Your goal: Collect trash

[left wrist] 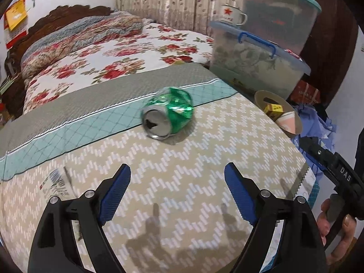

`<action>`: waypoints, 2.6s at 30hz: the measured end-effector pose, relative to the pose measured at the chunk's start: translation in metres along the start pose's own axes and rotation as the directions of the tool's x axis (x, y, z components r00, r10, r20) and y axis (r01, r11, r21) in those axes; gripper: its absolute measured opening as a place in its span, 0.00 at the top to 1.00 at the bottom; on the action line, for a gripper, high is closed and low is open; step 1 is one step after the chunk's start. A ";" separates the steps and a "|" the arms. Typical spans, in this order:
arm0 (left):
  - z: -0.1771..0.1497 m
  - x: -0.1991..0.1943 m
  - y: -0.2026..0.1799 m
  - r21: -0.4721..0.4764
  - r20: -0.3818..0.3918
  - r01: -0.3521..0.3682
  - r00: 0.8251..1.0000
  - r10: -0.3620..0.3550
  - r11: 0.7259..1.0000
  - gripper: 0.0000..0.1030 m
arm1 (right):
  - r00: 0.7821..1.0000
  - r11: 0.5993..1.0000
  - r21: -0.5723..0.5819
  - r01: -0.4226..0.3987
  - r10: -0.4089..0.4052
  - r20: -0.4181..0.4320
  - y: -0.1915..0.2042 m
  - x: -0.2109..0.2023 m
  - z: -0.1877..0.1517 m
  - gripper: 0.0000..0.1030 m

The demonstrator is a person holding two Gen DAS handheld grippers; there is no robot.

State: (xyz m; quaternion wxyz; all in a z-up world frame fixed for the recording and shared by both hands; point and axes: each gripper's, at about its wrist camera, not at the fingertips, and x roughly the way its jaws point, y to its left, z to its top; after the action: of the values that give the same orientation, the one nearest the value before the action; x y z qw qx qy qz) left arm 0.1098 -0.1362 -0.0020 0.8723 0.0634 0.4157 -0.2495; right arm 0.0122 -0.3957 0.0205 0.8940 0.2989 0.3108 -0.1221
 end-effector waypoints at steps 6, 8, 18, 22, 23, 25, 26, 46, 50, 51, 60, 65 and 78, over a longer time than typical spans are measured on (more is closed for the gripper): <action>-0.006 -0.002 0.031 -0.062 -0.004 -0.033 0.999 0.033 0.998 0.22 | 0.999 0.999 -0.038 -0.013 0.011 -0.050 0.018 0.014 -0.010 0.18; -0.009 -0.006 0.044 -0.080 0.000 -0.046 0.999 0.046 0.996 0.22 | 0.998 0.998 -0.055 -0.022 0.018 -0.067 0.025 0.018 -0.014 0.18; -0.031 -0.043 0.151 -0.278 0.025 -0.145 0.987 0.158 0.950 0.20 | 0.984 0.983 -0.154 -0.101 0.076 -0.161 0.062 0.044 -0.028 0.27; -0.050 -0.043 0.196 -0.385 -0.019 -0.152 0.987 0.157 0.910 0.22 | 0.958 0.926 -0.307 -0.220 0.146 -0.246 0.111 0.061 -0.039 0.60; -0.057 -0.042 0.206 -0.422 -0.031 -0.128 0.991 0.127 0.898 0.25 | 0.945 0.898 -0.351 -0.265 0.170 -0.279 0.130 0.067 -0.044 0.64; -0.065 -0.041 0.215 -0.458 -0.041 -0.097 0.995 0.088 0.884 0.28 | 0.918 0.836 -0.426 -0.346 0.207 -0.339 0.167 0.077 -0.058 0.66; -0.068 -0.040 0.218 -0.469 -0.044 -0.086 0.996 0.074 0.879 0.28 | 0.905 0.811 -0.448 -0.376 0.218 -0.365 0.181 0.081 -0.064 0.66; -0.070 -0.025 0.224 -0.546 0.002 0.107 0.992 -0.126 0.831 0.23 | 0.837 0.673 -0.559 -0.484 0.170 -0.520 0.258 0.123 -0.118 0.68; -0.070 -0.027 0.230 -0.552 0.007 0.097 0.994 -0.112 0.828 0.23 | 0.854 0.659 -0.570 -0.490 0.234 -0.464 0.266 0.105 -0.099 0.67; -0.071 -0.027 0.232 -0.559 0.009 0.100 0.993 -0.115 0.823 0.23 | 0.851 0.649 -0.575 -0.498 0.237 -0.469 0.270 0.105 -0.099 0.67; -0.072 -0.024 0.230 -0.555 -0.006 0.107 0.991 -0.133 0.825 0.23 | 0.817 0.648 -0.556 -0.520 0.189 -0.544 0.275 0.137 -0.125 0.69; -0.065 -0.012 0.227 -0.550 -0.009 0.128 0.987 -0.159 0.826 0.23 | 0.827 0.637 -0.577 -0.511 0.180 -0.533 0.275 0.135 -0.128 0.69; -0.056 0.000 0.219 -0.523 -0.022 0.136 0.985 -0.173 0.841 0.23 | 0.863 0.615 -0.639 -0.463 0.148 -0.483 0.275 0.136 -0.131 0.66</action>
State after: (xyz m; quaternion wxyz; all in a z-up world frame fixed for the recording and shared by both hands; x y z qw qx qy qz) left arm 0.1783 0.0716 -0.0591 0.8194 -0.1997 0.5007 -0.1951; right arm 0.1654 -0.1026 -0.0210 0.8649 -0.0202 0.4445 0.2322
